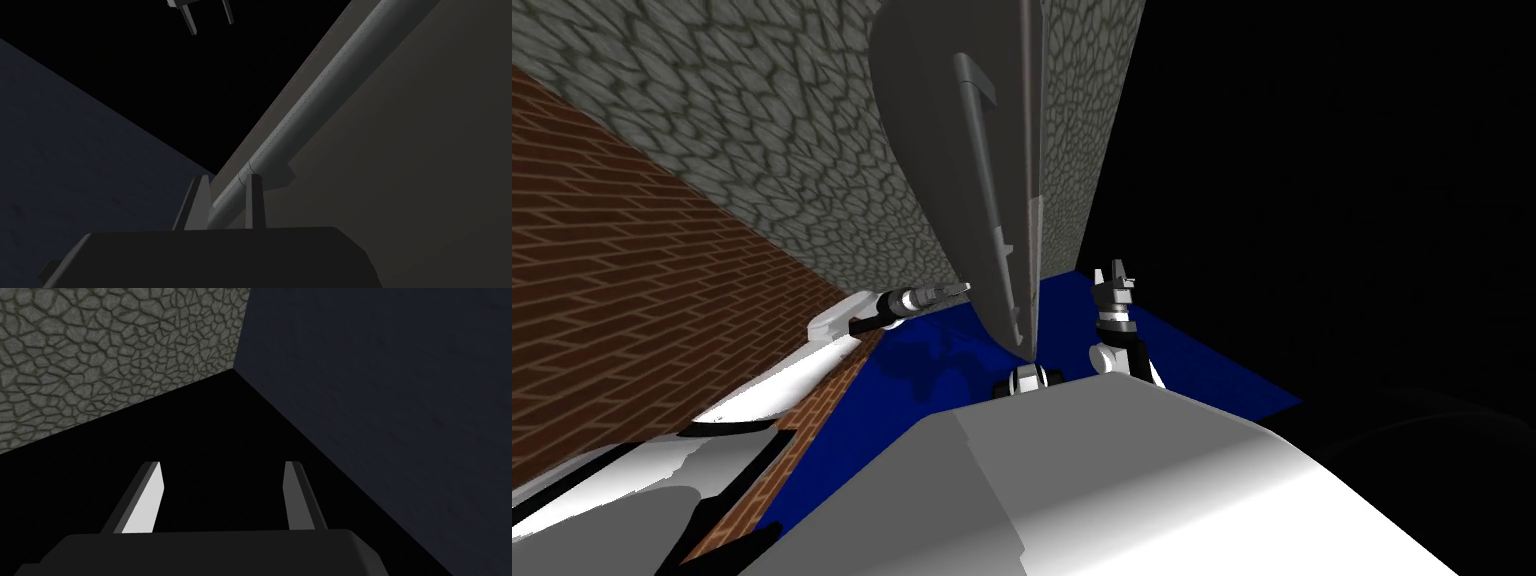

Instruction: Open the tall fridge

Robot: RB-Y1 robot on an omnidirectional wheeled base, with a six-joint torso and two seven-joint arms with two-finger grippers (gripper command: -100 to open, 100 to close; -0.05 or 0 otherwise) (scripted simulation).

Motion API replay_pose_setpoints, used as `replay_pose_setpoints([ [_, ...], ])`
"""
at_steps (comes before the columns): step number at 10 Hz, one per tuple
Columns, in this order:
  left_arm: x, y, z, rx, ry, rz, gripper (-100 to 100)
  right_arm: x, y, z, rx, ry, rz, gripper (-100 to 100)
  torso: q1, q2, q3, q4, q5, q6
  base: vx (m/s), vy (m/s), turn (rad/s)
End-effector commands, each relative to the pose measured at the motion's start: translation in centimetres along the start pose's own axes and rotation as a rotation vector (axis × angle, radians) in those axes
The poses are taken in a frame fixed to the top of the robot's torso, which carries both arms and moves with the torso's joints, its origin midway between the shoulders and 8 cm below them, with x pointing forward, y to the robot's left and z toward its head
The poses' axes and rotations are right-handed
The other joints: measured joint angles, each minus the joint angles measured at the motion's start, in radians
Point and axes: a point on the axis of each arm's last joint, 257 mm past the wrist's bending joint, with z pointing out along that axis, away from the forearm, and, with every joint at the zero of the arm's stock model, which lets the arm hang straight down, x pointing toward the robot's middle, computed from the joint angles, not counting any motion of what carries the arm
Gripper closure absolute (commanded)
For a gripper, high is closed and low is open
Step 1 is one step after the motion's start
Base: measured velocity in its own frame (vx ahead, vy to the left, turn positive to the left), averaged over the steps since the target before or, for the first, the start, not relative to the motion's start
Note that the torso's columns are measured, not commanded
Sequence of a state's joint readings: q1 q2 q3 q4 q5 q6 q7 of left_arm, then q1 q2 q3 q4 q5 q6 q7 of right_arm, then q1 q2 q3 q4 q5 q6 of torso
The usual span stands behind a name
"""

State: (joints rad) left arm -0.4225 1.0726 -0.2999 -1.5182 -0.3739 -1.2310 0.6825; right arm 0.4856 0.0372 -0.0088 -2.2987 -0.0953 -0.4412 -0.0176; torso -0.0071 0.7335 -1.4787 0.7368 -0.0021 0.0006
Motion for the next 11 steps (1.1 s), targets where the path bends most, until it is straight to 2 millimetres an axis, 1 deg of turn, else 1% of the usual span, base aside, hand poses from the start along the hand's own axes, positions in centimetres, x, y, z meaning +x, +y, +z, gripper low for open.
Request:
replay_pose_setpoints([
  [1, 0.2, -0.5, 0.1, -0.004, 0.043, 0.0, -100, 0.0, 0.0, 0.0, 0.0, 0.0, 0.0, 0, 0.0, -0.002, -0.001, -0.001, 0.0, 0.0, 0.12, -0.109, -0.029],
  [5, 0.8, -1.5, 0.1, -0.02, 0.128, 0.003, -100, 0.0, 0.0, 0.0, 0.0, 0.0, 0.0, 0, 0.007, 0.005, 0.003, 0.001, 0.002, -0.001, 0.131, -0.16, -0.041],
  [6, 0.7, -1.3, 0.1, -0.018, 0.114, 0.004, -100, 0.0, 0.0, 0.0, 0.0, 0.0, 0.0, 0, 0.007, 0.005, 0.003, 0.001, 0.002, 0.0, 0.057, -0.072, 0.017],
  [7, 0.3, -1.6, 0.1, -0.022, 0.118, 0.003, -100, 0.0, 0.0, 0.0, 0.0, 0.0, 0.0, 0, 0.01, 0.006, 0.003, 0.001, 0.003, 0.001, 0.009, -0.125, -0.016],
  [8, 0.5, -1.5, 0.1, -0.019, 0.118, 0.004, -100, 0.0, 0.0, 0.0, 0.0, 0.0, 0.0, 0, 0.005, 0.007, 0.004, 0.002, 0.002, 0.0, 0.005, -0.079, 0.003],
  [9, 0.5, -1.5, 0.1, -0.02, 0.118, 0.003, 100, 0.0, 0.0, 0.0, 0.0, 0.0, 0.0, 0, 0.008, 0.007, 0.004, 0.002, 0.002, -0.001, 0.005, -0.014, -0.008],
  [10, 1.0, -2.5, 0.5, 0.012, 0.141, 0.002, 100, 0.0, 0.0, 0.0, 0.0, 0.0, 0.0, 0, 0.011, 0.009, 0.005, 0.003, 0.003, -0.001, 0.002, 0.097, 0.006],
  [11, 1.2, -2.9, 0.6, 0.024, 0.149, 0.002, 100, 0.0, 0.0, 0.0, 0.0, 0.0, 0.0, 0, 0.014, 0.014, 0.008, 0.005, 0.003, -0.002, -0.011, 0.18, -0.01],
])
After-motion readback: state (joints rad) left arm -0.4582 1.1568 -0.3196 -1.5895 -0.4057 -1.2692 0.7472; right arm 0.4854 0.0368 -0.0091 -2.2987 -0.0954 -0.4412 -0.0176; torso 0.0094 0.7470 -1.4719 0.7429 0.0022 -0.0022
